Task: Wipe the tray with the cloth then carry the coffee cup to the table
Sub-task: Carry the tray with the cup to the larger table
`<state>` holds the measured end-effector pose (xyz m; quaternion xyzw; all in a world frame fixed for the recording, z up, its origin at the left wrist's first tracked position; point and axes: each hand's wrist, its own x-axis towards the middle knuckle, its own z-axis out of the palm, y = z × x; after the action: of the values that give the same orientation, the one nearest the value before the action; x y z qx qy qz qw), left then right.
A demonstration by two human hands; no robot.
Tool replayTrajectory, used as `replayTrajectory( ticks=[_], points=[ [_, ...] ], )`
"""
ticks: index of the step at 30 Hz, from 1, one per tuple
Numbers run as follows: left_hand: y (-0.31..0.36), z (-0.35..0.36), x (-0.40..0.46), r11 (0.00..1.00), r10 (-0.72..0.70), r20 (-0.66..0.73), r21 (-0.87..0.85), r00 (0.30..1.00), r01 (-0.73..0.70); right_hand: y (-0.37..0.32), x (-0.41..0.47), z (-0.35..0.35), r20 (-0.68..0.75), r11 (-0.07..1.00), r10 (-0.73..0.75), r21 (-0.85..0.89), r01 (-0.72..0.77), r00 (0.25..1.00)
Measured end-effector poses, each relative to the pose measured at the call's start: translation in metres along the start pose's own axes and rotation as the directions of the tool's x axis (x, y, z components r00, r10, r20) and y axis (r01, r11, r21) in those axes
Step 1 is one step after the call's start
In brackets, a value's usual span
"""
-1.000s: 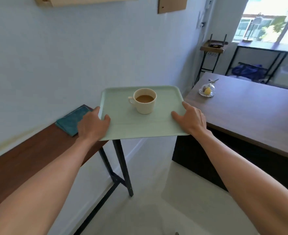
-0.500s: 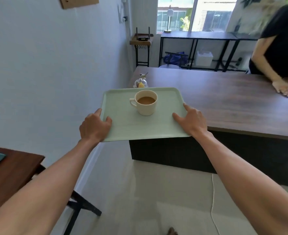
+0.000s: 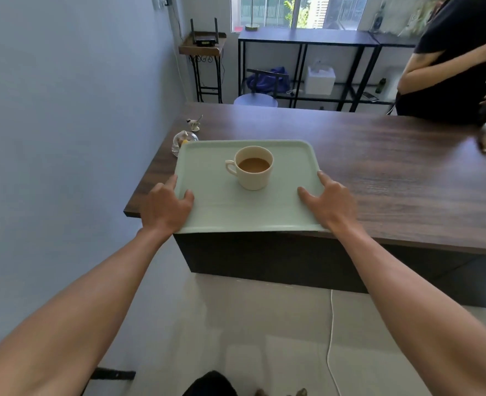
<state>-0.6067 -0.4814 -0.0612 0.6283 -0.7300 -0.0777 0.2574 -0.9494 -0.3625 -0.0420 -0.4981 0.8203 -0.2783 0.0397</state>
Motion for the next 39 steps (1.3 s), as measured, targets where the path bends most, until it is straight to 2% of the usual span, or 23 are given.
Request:
replayTrajectory(
  ticks=[12,21,29,39],
  points=[
    [0.008,0.087,0.106,0.998,0.061,0.065,-0.011,0.996,-0.06,0.027,0.097,0.067,-0.019,0.996,0.089,-0.003,-0.089,0.996],
    [-0.003,0.135,0.174,1.0,0.031,0.146,-0.009,0.989,-0.03,0.025,0.151,0.116,-0.005,0.976,0.206,-0.069,-0.205,0.979],
    [0.003,0.158,0.2,0.999,0.001,0.174,0.04,0.985,-0.009,0.036,0.179,0.137,-0.014,0.966,0.2,-0.166,-0.199,0.98],
    [0.012,0.172,0.222,0.994,-0.008,0.155,0.113,0.988,-0.01,0.041,0.207,0.142,-0.018,0.962,0.185,-0.199,-0.185,0.983]
  ],
)
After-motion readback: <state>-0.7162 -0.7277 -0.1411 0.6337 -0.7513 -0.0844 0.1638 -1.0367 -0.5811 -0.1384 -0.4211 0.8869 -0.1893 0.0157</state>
